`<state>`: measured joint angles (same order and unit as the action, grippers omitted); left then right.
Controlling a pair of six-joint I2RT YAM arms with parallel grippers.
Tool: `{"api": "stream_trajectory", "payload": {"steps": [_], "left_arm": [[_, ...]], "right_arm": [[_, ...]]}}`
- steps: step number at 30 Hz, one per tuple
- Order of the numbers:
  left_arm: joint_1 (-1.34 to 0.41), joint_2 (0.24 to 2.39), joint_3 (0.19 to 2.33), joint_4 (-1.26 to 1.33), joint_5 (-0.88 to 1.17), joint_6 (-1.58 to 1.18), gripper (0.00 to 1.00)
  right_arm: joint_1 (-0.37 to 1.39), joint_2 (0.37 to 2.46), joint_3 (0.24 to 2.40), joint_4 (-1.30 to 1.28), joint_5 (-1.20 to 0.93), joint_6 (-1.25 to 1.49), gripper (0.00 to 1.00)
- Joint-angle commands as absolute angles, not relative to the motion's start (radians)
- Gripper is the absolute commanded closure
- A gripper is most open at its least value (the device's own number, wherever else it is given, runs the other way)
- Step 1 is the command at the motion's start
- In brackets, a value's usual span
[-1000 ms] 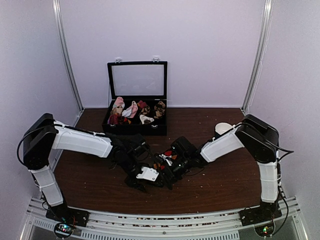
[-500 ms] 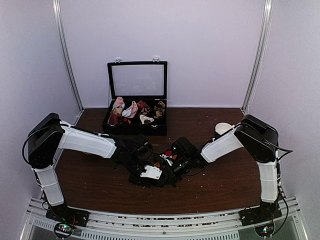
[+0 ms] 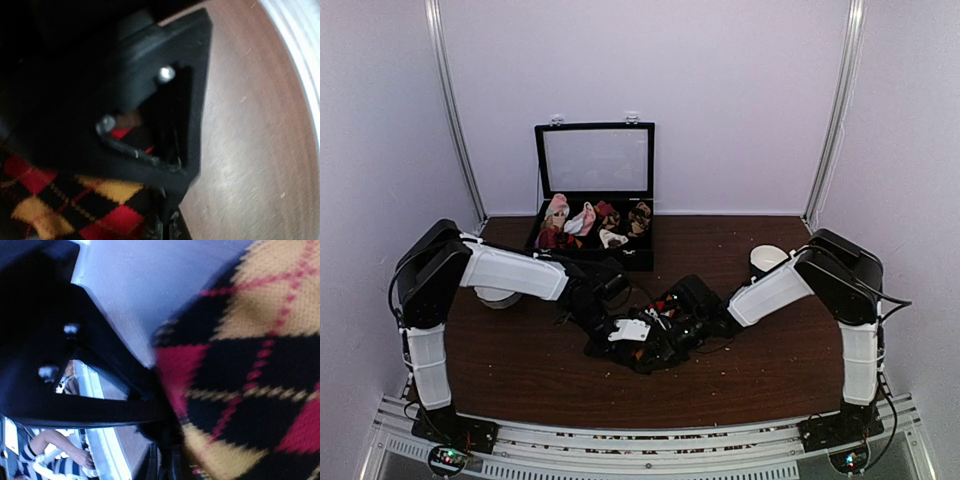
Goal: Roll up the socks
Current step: Roll the sock at the center of the board.
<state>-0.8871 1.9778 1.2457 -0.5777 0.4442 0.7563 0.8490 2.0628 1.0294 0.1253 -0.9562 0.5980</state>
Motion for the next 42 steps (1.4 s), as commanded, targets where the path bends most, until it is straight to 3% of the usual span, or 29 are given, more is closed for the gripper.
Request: {"api": "stream_trajectory", "payload": {"steps": [1,4,23,27,28,29,30,31,36,40,42], "left_arm": [[-0.867,2.069,1.285,-0.683,0.502,0.68,1.0],[-0.857,2.123,1.333,-0.732,0.541,0.661,1.0],[-0.782,2.273,1.508,-0.95,0.704,0.64,1.0],[-0.776,2.299,1.535,-1.005,0.758,0.649,1.0],[-0.763,2.324,1.559,-1.06,0.807,0.653,1.0],[-0.758,2.338,1.571,-1.085,0.826,0.66,1.0],[-0.753,2.35,1.582,-1.109,0.848,0.668,1.0],[-0.749,2.366,1.597,-1.135,0.865,0.674,1.0],[-0.742,2.401,1.628,-1.172,0.879,0.661,1.0],[-0.732,2.398,1.621,-1.145,0.856,0.623,1.0],[-0.728,2.393,1.612,-1.127,0.846,0.606,1.0]], "right_arm": [[0.84,2.047,0.937,0.038,-0.801,0.588,0.79],[0.841,2.01,0.9,0.089,-0.789,0.6,0.64],[0.883,1.598,0.629,-0.032,-0.418,0.473,0.53],[0.99,1.43,0.601,-0.06,-0.179,0.382,0.54],[1.229,1.305,0.608,-0.091,0.258,0.211,0.5],[1.302,1.28,0.609,-0.076,0.371,0.147,0.47],[1.346,1.275,0.626,-0.082,0.448,0.113,0.19],[1.375,1.285,0.651,-0.101,0.5,0.088,0.01],[1.414,1.399,0.763,-0.14,0.632,0.03,0.0],[1.411,1.449,0.739,0.013,0.88,0.125,0.0],[1.393,1.413,0.682,0.153,0.757,0.097,0.0]]}}
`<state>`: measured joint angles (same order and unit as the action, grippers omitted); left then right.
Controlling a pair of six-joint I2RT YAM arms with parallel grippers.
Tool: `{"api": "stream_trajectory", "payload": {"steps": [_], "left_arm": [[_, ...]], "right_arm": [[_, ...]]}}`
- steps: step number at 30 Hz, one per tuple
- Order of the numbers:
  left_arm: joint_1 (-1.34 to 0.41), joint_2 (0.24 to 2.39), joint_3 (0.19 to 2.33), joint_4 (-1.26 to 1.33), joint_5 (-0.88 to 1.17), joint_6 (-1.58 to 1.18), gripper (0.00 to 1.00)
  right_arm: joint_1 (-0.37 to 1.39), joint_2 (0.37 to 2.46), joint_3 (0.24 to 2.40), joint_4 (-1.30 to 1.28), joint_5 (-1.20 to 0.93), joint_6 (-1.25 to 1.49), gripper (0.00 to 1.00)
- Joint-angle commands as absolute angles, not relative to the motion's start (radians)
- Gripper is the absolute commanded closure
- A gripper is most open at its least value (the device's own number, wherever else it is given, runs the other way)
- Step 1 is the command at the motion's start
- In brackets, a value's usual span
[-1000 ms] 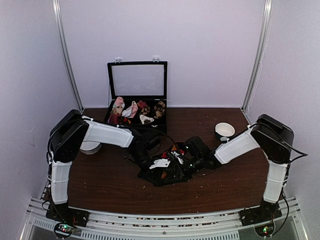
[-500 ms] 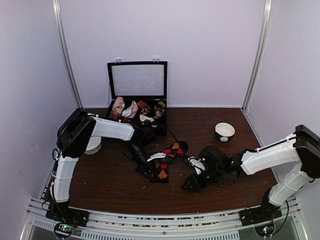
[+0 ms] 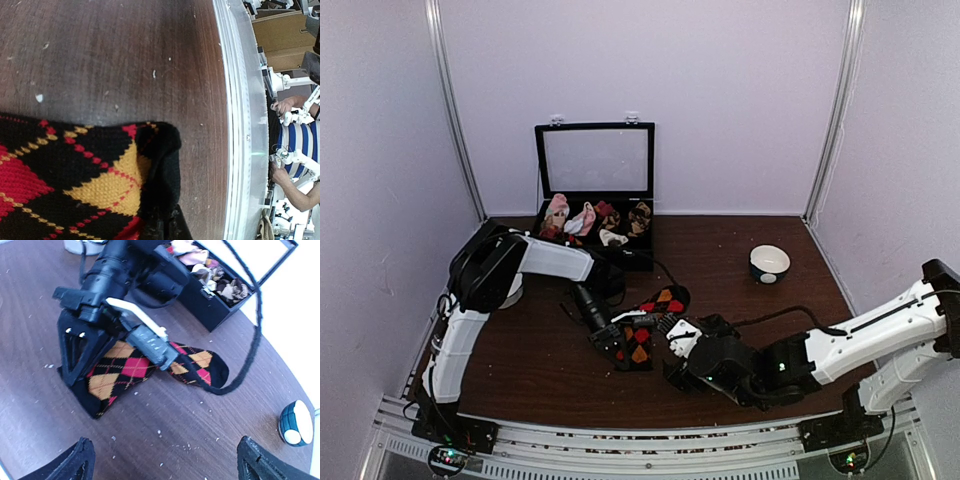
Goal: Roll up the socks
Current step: Roll the sock at the center of the board.
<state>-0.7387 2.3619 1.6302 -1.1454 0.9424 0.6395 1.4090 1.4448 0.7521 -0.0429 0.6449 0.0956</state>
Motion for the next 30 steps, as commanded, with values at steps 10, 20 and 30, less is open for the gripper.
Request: {"api": "stream_trajectory", "payload": {"steps": [10,20,30], "left_arm": [[-0.715,2.404,1.61,-1.097,0.822,0.556,1.0],[-0.706,2.418,1.611,-1.124,0.844,0.588,1.0],[-0.704,2.439,1.638,-1.169,0.845,0.624,1.0]], "right_arm": [[1.393,1.608,0.746,0.257,0.21,-0.252,0.49],[1.284,1.746,0.823,0.317,0.021,-0.309,0.59],[1.209,1.831,0.86,0.271,-0.039,-0.387,0.65]]}}
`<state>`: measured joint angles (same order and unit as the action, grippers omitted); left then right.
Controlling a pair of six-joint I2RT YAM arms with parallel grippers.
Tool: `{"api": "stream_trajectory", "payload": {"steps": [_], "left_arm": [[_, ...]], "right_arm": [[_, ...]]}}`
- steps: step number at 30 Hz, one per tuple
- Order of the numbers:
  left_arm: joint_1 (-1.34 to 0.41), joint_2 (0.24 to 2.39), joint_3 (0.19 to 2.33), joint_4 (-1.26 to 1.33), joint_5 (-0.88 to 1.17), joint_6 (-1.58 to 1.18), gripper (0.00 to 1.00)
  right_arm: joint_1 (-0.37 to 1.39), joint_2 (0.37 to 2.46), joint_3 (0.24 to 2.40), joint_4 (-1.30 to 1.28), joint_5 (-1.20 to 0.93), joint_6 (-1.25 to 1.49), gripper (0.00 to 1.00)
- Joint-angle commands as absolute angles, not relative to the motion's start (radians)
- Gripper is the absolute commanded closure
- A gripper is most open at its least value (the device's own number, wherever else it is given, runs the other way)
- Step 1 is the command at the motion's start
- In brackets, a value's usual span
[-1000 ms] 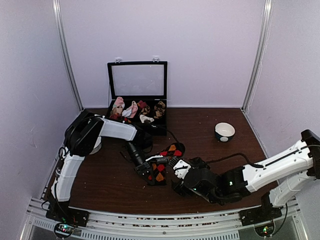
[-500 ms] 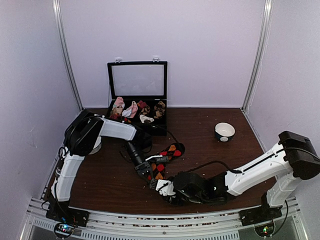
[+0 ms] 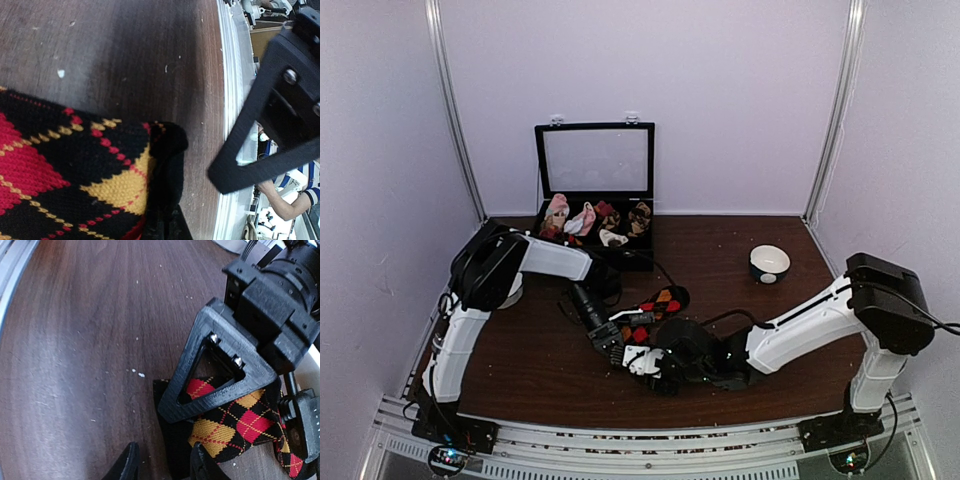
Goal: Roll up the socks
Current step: Roll the sock at the center of the board.
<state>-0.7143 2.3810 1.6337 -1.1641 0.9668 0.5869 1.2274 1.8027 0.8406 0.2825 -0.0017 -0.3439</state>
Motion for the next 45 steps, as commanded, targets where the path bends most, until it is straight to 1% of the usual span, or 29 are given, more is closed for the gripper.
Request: {"api": "stream_trajectory", "payload": {"steps": [1,6,8,12,14,16,17,20,22,25,29,30,33,38,42,45], "left_arm": [[-0.704,2.441,1.642,-1.171,0.843,0.626,1.0],[-0.705,2.442,1.651,-1.179,0.836,0.632,1.0],[-0.705,2.441,1.652,-1.183,0.834,0.635,1.0],[-0.704,2.432,1.652,-1.184,0.83,0.639,0.95],[-0.703,2.422,1.651,-1.186,0.826,0.646,0.89],[-0.699,2.393,1.642,-1.181,0.82,0.651,0.8],[-0.695,2.371,1.631,-1.171,0.818,0.649,0.74],[-0.666,2.26,1.564,-1.106,0.825,0.642,0.6],[-0.629,2.15,1.474,-1.011,0.819,0.609,0.56],[-0.575,1.986,1.354,-0.843,0.798,0.582,0.54],[-0.563,1.846,1.257,-0.754,0.723,0.599,0.52],[-0.563,1.828,1.246,-0.749,0.719,0.612,0.52],[-0.567,1.81,1.241,-0.766,0.726,0.65,0.57],[-0.602,1.779,1.211,-0.772,0.749,0.709,0.62],[-0.655,1.739,1.154,-0.738,0.728,0.728,0.67],[-0.68,1.705,1.11,-0.688,0.723,0.725,0.68]], "right_arm": [[1.201,1.837,0.862,0.271,-0.046,-0.388,0.65],[1.177,1.879,0.888,0.239,-0.067,-0.414,0.71],[1.164,1.898,0.893,0.231,-0.079,-0.415,0.75],[1.139,1.927,0.915,0.18,-0.129,-0.405,0.85],[1.127,1.948,0.934,0.142,-0.148,-0.388,0.91],[1.113,1.967,0.959,0.083,-0.183,-0.371,0.99],[1.105,1.974,0.97,0.058,-0.202,-0.36,1.0],[1.085,1.984,0.987,0.004,-0.264,-0.321,1.0],[1.079,1.977,0.99,-0.024,-0.304,-0.293,1.0],[1.077,1.963,0.995,-0.062,-0.36,-0.252,1.0],[1.071,1.975,1.042,-0.135,-0.422,-0.134,1.0],[1.067,1.981,1.051,-0.141,-0.449,-0.099,1.0],[1.04,1.995,1.07,-0.13,-0.541,0.024,1.0],[0.955,2.054,1.111,-0.095,-0.754,0.245,1.0],[0.918,2.098,1.139,-0.106,-0.821,0.329,1.0],[0.908,2.119,1.166,-0.128,-0.835,0.363,1.0]]}}
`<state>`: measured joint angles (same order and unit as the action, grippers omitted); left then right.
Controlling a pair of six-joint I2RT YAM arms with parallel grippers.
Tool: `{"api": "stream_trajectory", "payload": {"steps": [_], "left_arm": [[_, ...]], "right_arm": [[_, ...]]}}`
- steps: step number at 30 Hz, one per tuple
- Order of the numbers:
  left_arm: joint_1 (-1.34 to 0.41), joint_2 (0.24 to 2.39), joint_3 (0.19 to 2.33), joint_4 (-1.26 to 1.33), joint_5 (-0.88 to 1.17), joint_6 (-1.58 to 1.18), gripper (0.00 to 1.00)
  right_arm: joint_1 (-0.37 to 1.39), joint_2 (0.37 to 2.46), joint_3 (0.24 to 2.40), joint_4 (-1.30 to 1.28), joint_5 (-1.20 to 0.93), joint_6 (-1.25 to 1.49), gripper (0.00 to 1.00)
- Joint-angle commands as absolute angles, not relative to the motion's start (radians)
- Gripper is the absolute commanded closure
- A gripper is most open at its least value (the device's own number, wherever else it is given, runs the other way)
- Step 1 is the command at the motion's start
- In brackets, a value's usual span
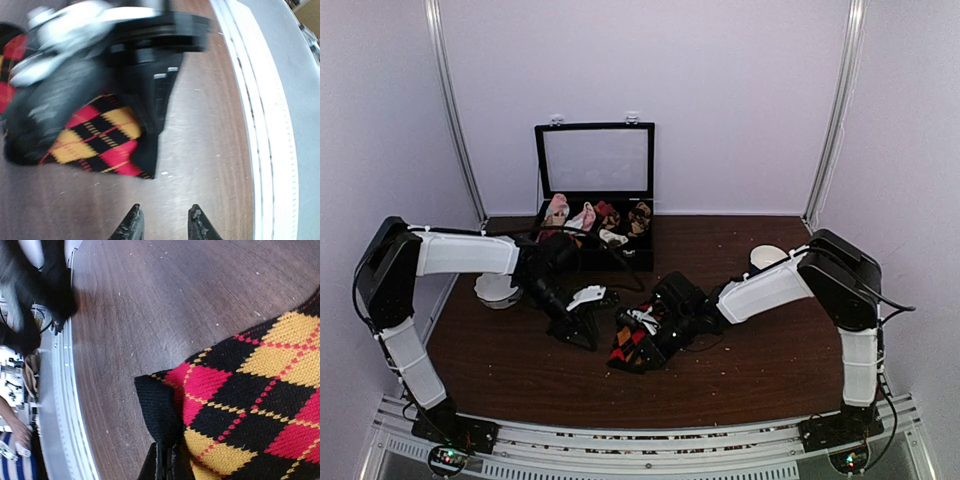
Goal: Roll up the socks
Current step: Roll the sock at the center of the board.
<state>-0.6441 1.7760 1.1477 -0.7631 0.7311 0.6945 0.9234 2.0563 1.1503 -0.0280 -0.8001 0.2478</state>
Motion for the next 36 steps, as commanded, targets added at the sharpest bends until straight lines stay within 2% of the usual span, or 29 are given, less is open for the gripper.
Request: {"api": "stream_trajectory", "payload": {"steps": [1,8,15,28,30,32,34,36], "left_arm": [[-0.693,1.695,1.096,-0.673,0.712,0.727,0.68],[-0.843,1.717,1.038,-0.547,0.485,0.73,0.68],[-0.867,1.809,1.073,-0.436,0.32,0.692,0.71],[-0.884,1.882,1.106,-0.501,0.367,0.729,0.79],[-0.888,1.891,1.113,-0.519,0.382,0.729,0.83],[-0.887,1.91,1.132,-0.549,0.391,0.715,0.92],[-0.882,1.946,1.18,-0.612,0.42,0.695,1.0],[-0.863,1.976,1.211,-0.662,0.471,0.671,1.0]], "right_arm": [[0.904,2.129,1.18,-0.134,-0.842,0.375,1.0],[0.88,2.191,1.239,-0.195,-0.844,0.458,1.0],[0.869,2.216,1.231,-0.177,-0.871,0.519,1.0],[0.854,2.214,1.238,-0.158,-0.876,0.561,1.0],[0.853,2.214,1.238,-0.147,-0.873,0.577,1.0],[0.854,2.206,1.233,-0.137,-0.866,0.582,1.0],[0.854,2.176,1.205,-0.113,-0.831,0.582,0.91],[0.852,2.138,1.169,-0.086,-0.788,0.575,0.84]]}}
